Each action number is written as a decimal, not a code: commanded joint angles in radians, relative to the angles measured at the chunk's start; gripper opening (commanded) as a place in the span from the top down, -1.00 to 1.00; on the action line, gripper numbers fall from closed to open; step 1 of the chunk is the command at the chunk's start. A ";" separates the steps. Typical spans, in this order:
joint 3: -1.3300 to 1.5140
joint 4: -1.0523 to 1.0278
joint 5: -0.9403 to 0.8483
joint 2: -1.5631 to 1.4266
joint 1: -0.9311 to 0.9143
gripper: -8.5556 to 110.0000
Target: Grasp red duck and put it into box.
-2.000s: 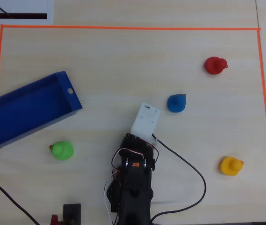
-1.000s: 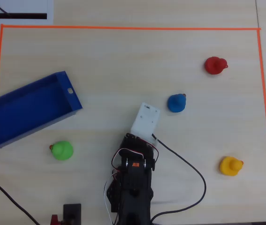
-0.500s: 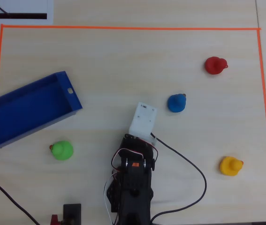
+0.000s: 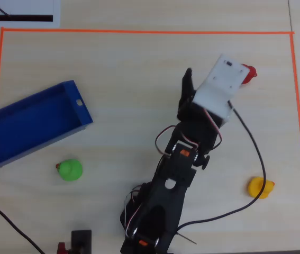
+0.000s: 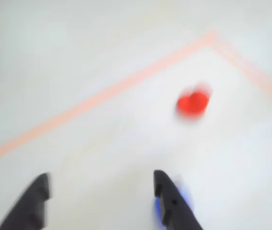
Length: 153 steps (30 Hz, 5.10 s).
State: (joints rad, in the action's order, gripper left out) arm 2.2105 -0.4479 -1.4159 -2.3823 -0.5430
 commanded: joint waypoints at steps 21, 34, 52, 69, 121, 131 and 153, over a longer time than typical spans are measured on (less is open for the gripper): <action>-0.591 0.476 -0.216 1.039 -0.199 0.14; -0.819 0.463 -0.179 1.341 -0.224 0.14; -0.996 0.423 -0.166 1.552 -0.245 0.16; -1.120 0.322 -0.147 1.658 -0.252 0.86; -0.922 -0.623 0.994 1.117 1.493 0.64; -1.091 -0.673 0.890 1.157 1.394 0.07; -0.014 -0.509 0.259 -0.229 0.515 0.85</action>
State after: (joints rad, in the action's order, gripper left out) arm 2.0663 -1.0078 -1.0753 -2.3040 -0.0092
